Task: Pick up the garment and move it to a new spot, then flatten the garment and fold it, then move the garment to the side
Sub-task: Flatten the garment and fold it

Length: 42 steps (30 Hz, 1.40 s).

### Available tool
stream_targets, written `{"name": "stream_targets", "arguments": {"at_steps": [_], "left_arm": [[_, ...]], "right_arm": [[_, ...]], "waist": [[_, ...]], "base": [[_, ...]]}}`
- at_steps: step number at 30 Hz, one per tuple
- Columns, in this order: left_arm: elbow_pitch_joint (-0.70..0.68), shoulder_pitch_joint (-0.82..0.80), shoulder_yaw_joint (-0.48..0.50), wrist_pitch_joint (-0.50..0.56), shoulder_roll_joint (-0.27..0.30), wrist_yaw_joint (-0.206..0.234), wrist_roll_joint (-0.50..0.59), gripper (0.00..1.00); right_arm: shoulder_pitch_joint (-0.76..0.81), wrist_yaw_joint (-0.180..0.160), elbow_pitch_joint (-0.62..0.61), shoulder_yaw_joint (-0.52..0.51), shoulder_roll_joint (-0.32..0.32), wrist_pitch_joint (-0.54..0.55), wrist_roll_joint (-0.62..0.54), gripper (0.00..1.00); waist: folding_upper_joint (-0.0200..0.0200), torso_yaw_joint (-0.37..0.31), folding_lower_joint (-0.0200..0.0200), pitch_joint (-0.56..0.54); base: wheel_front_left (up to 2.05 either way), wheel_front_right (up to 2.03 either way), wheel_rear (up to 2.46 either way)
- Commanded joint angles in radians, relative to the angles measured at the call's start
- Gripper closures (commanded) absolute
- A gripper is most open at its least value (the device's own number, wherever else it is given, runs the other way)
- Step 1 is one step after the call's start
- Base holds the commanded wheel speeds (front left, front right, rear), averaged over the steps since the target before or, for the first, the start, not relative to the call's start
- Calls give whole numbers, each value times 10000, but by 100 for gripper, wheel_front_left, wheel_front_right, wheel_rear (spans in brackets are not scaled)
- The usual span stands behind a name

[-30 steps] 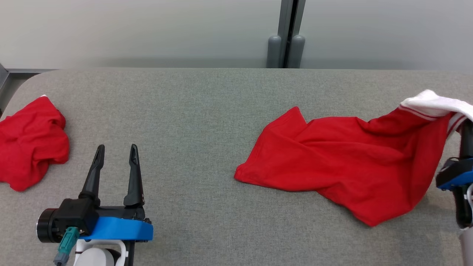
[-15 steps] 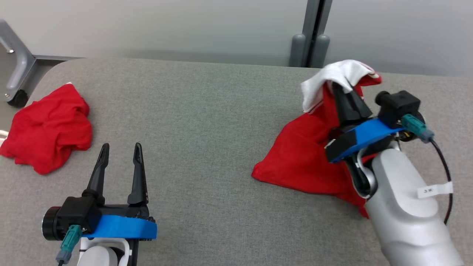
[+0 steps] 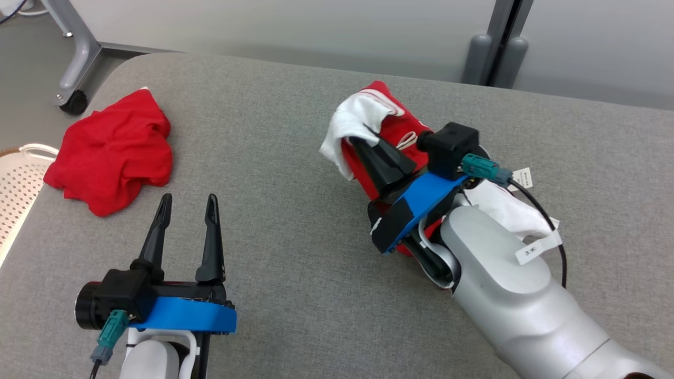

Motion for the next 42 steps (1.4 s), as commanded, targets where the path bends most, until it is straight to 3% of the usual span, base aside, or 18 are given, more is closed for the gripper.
{"name": "stream_targets", "arguments": {"at_steps": [1,4,5,6,7,10,16,19,24,31,37,42], "left_arm": [[36,-131,-29,-48,-13,45,-78,0],[53,-192,-135,-48,-14,121,-168,0],[62,-183,-168,-48,-14,133,-173,0],[67,-189,-212,-48,-14,151,-188,0],[69,-200,-241,-48,-14,151,-219,0],[71,-211,-253,-48,-13,222,-220,0],[92,-49,-79,-48,-16,241,-181,0],[91,62,18,-48,-10,204,-126,0],[39,192,137,-48,-9,164,21,0],[-32,368,333,-48,-9,117,121,0],[-71,484,376,-48,-11,69,137,0],[-61,487,315,-48,-11,35,110,0]], "right_arm": [[-243,5,-24,364,-27,-46,228,100],[-324,5,110,1138,-26,-48,648,100],[-320,5,203,1373,-29,-47,801,96],[-339,5,271,1598,-22,-47,871,55],[-333,5,370,1785,-20,-45,915,0],[-259,5,686,2164,-28,-45,695,0],[143,5,1345,1832,-30,-45,395,0],[257,5,1522,1258,-10,-46,-104,0],[738,3,1343,-593,-43,-47,-1392,0],[2133,5,329,-2637,-693,-46,-2753,0],[3036,5,-161,-3302,-964,-46,-3044,0],[3282,5,-199,-3232,-709,-46,-2841,0]], "waist": [[0,115,0,92],[0,210,0,150],[0,234,0,158],[0,257,0,174],[0,274,0,183],[0,233,0,195],[0,-165,0,69],[0,-477,0,-77],[0,-980,0,-243],[0,-1375,0,-356],[0,-1510,0,-318],[0,-1433,0,-282]], "base": [[0,0,0],[0,0,0],[0,0,0],[0,0,0],[0,0,0],[0,0,0],[0,0,0],[0,0,0],[0,0,0],[0,0,0],[0,0,0],[0,0,0]]}}
